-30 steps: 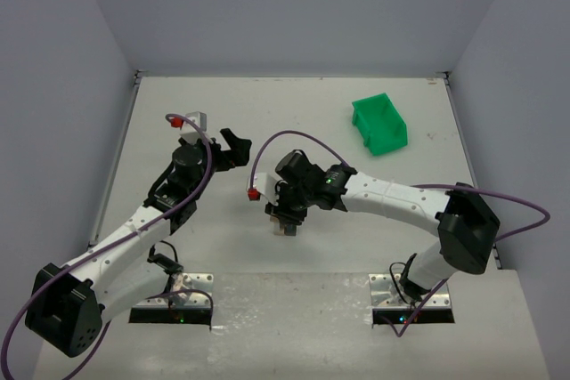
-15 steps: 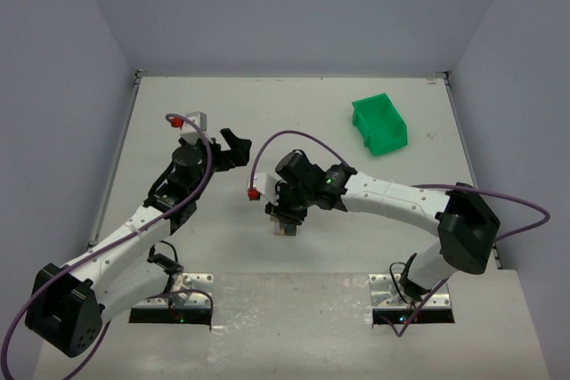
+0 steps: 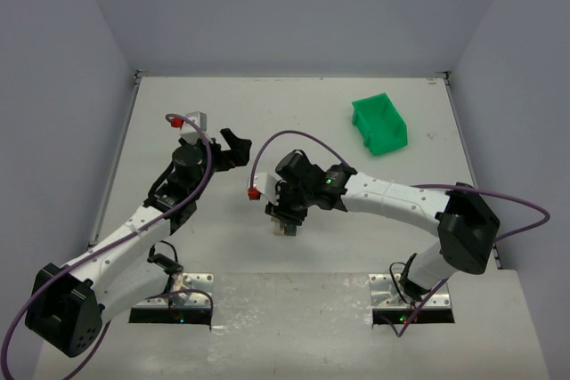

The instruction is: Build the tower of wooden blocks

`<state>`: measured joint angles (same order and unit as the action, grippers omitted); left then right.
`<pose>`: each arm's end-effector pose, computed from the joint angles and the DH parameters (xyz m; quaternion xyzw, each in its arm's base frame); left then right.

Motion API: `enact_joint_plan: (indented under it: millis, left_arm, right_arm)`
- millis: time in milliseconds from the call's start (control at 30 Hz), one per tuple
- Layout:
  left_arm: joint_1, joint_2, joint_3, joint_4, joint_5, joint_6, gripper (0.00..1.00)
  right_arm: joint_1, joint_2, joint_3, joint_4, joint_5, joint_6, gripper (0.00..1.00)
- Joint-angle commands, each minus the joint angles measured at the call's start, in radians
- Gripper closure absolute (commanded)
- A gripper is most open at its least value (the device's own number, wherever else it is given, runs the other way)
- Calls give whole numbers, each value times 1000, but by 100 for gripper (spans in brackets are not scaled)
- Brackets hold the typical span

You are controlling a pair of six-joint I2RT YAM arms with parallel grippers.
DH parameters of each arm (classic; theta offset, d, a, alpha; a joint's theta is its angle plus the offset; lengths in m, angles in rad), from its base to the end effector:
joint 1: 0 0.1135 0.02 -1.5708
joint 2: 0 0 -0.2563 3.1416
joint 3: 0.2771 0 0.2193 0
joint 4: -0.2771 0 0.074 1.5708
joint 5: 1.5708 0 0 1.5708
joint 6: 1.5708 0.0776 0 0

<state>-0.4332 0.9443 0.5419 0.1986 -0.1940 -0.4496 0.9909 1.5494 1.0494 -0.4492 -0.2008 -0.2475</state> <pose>0.2190 -0.0848 0.2633 -0.0675 0.7712 -0.2006 0.6004 0.1601 0.2726 0.1993 -0.5748 0.7536 0.1994 0.2488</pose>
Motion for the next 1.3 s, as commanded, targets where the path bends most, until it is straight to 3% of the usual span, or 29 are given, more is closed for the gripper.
enact_joint_plan:
  millis: [0, 433, 567, 667, 700, 767, 1133, 1267]
  left_arm:
    - [-2, -13, 0, 49, 6, -2, 0]
    - [-1, -15, 0, 49, 6, -7, 0]
    - [-2, -13, 1, 50, 10, -5, 0]
    - [-2, -13, 0, 50, 11, -3, 0]
    - [-2, -13, 0, 50, 13, -3, 0]
    - [-2, -16, 1, 50, 13, -3, 0]
    - [-2, -40, 1, 41, 29, -1, 0]
    - [-2, -47, 1, 37, 33, -4, 0]
  right_arm:
    - [4, -6, 4, 37, 8, 12, 62]
    - [3, -7, 6, 37, 11, 13, 57]
    - [3, -18, 8, 37, 11, 13, 50]
    - [3, -27, 15, 38, 13, 16, 30]
    - [3, -32, 15, 38, 15, 16, 29]
    - [3, -44, 33, 22, 11, 14, 2]
    - [3, -201, 23, 34, 14, 55, 1]
    - [-3, -267, 3, 60, 136, 134, 1]
